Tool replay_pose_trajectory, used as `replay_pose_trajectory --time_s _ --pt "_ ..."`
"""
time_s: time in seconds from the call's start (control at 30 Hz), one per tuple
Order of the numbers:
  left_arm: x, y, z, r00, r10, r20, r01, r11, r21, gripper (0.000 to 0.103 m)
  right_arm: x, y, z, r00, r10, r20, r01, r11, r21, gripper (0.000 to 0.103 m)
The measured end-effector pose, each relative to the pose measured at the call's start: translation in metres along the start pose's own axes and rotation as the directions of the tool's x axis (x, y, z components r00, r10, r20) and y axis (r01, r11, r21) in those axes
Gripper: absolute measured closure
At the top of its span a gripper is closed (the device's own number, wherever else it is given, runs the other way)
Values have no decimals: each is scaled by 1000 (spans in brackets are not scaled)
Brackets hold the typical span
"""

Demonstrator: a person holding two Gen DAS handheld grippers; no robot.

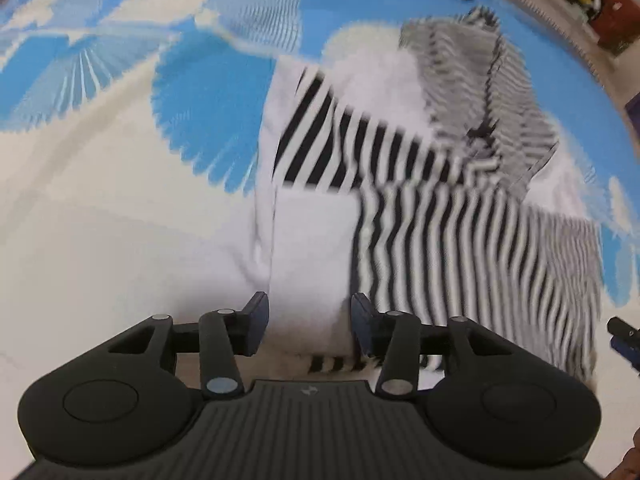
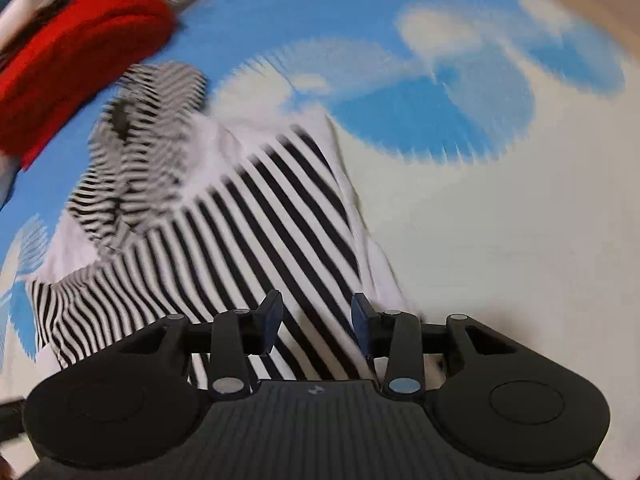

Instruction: Fold small clothes

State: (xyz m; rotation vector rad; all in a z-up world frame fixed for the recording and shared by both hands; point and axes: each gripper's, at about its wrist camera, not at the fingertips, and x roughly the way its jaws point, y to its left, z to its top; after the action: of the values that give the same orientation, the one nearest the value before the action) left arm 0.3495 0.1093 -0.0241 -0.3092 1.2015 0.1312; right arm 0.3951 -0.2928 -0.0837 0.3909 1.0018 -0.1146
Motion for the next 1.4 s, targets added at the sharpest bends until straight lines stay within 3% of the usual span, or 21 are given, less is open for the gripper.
replay_pose_trajectory --time_s 0.1,0.17,0.23,0.3,0.43,0.67,0.93,1.03,1.2,1.23,1.33,1.4 --pt "-17 -6 2 997 2 83 -3 1000 11 45 -27 20 4 992 0 125 19 987 -158 62" --pt "-27 -12 4 991 6 135 -9 1000 22 39 -36 29 6 986 23 168 15 976 -218 61" --pt "-37 -19 5 981 0 193 -7 999 36 33 -45 35 7 980 68 186 -21 969 -247 53" --pt "-44 -25 6 969 0 247 -12 999 49 29 -53 39 7 975 95 200 -39 963 -267 51" --pt "-62 -38 5 935 18 355 -48 996 76 26 -62 45 7 966 70 248 9 953 -303 51" --pt "-71 -53 10 890 40 455 -85 993 80 26 -62 39 12 973 53 225 13 959 -284 51" --pt "-73 -69 7 862 29 507 -120 982 147 27 -60 29 15 983 0 186 52 961 -273 51" --pt "-71 -70 6 859 18 511 -113 981 156 28 -61 25 15 983 -12 182 63 960 -275 51" --pt "-82 -66 9 844 19 536 -124 979 161 36 -66 20 18 983 -2 185 53 962 -268 51" --pt "-84 -63 12 848 13 529 -107 983 147 40 -67 18 20 982 0 187 50 963 -263 51" --pt "-82 -51 36 888 -17 459 -8 999 53 65 -73 12 27 977 0 213 48 973 -224 51" --pt "-77 -57 58 892 -12 453 -16 998 57 77 -77 8 31 970 -18 242 69 977 -204 51"
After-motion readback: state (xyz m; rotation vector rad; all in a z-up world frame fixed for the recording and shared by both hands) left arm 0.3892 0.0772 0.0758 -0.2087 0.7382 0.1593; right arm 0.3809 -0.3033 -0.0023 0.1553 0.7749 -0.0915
